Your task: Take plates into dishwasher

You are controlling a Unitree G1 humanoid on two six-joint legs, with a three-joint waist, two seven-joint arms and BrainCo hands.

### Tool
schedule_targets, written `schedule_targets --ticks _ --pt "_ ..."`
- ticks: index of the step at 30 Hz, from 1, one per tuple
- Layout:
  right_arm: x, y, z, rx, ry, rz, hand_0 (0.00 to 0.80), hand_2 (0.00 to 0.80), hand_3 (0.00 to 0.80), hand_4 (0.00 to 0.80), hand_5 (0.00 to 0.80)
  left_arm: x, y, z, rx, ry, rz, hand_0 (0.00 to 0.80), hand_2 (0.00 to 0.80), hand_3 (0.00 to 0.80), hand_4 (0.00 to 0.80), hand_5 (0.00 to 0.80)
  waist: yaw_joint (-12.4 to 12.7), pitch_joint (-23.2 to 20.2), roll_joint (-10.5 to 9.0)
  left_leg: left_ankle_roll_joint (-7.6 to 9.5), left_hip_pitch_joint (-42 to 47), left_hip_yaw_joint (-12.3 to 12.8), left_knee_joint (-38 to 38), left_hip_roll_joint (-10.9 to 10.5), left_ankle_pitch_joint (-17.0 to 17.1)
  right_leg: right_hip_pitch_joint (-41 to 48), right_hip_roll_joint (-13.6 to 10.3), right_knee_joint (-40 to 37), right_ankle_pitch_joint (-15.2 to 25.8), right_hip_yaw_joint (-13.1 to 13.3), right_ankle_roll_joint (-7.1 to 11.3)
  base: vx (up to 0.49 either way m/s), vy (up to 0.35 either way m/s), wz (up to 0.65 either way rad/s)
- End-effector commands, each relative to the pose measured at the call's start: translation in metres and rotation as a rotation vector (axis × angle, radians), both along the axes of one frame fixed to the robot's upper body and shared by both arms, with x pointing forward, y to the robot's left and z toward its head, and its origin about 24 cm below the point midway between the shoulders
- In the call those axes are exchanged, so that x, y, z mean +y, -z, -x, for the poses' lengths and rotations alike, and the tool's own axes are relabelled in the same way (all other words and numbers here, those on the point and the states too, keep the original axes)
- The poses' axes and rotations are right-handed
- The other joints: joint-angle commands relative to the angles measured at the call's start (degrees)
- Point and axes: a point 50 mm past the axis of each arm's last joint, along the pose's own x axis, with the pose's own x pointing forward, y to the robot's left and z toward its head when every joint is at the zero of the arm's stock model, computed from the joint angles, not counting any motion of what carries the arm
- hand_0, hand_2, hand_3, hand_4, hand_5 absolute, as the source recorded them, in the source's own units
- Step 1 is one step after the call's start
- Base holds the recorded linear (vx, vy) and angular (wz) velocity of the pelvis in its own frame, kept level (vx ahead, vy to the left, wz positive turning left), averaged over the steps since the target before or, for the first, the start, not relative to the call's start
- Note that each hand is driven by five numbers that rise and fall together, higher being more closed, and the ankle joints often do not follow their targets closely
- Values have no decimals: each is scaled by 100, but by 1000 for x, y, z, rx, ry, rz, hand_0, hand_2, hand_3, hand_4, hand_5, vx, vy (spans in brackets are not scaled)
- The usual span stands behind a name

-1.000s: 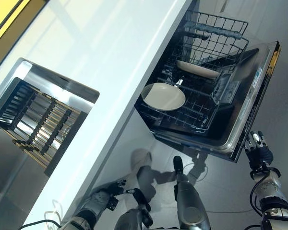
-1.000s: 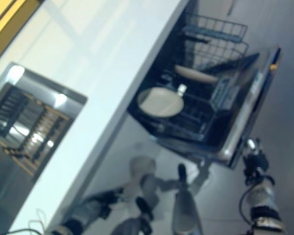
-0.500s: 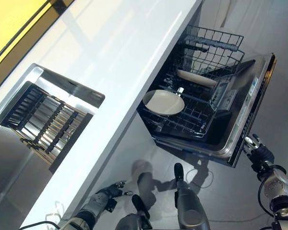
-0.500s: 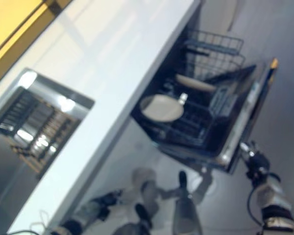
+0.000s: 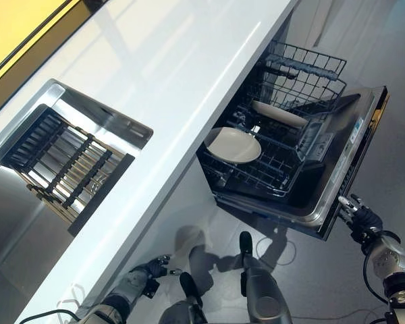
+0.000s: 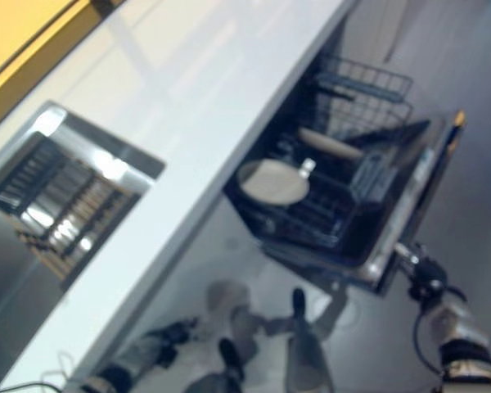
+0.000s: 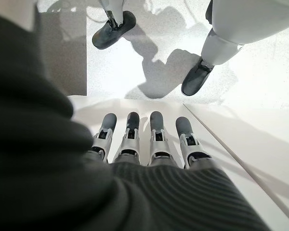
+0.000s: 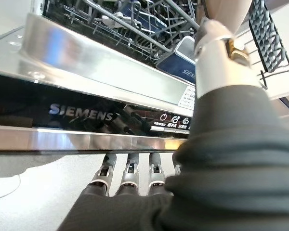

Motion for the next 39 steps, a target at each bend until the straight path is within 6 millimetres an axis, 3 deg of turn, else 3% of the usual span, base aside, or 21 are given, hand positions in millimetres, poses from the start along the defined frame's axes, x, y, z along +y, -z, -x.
schedule_targets --ticks 1,11,20,31,39 --pt "90 -41 -80 -257 -256 -200 0 0 0 0 0 24 -25 -35 -88 26 -98 0 0 0 0 0 471 334 -168 136 -376 -46 24 -146 338 283 -433 773 -738 400 368 -7 24 14" --pt "116 -37 -91 -280 -278 -292 0 0 0 0 0 4 -22 -37 -105 50 -57 0 0 0 0 0 535 443 115 169 -468 -148 24 -312 351 201 -531 780 -727 417 347 4 52 0" --pt "132 -53 -102 -327 -383 -262 0 0 0 0 0 -6 -19 -33 -105 50 -21 0 0 0 0 0 572 505 324 185 -503 -142 24 -436 341 158 -640 757 -690 397 369 30 64 -8" --pt "171 -73 -111 -384 -599 -238 0 0 0 0 0 -8 -18 -32 -104 39 -11 0 0 0 0 0 756 575 282 209 -564 -142 24 -474 355 112 -722 769 -636 235 404 30 25 -16" --pt "183 -82 -115 -414 -644 -238 0 0 0 0 0 -9 -15 -27 -96 29 -1 0 0 0 0 0 876 634 279 223 -596 -205 24 -486 378 89 -761 861 -663 153 399 36 26 -33"
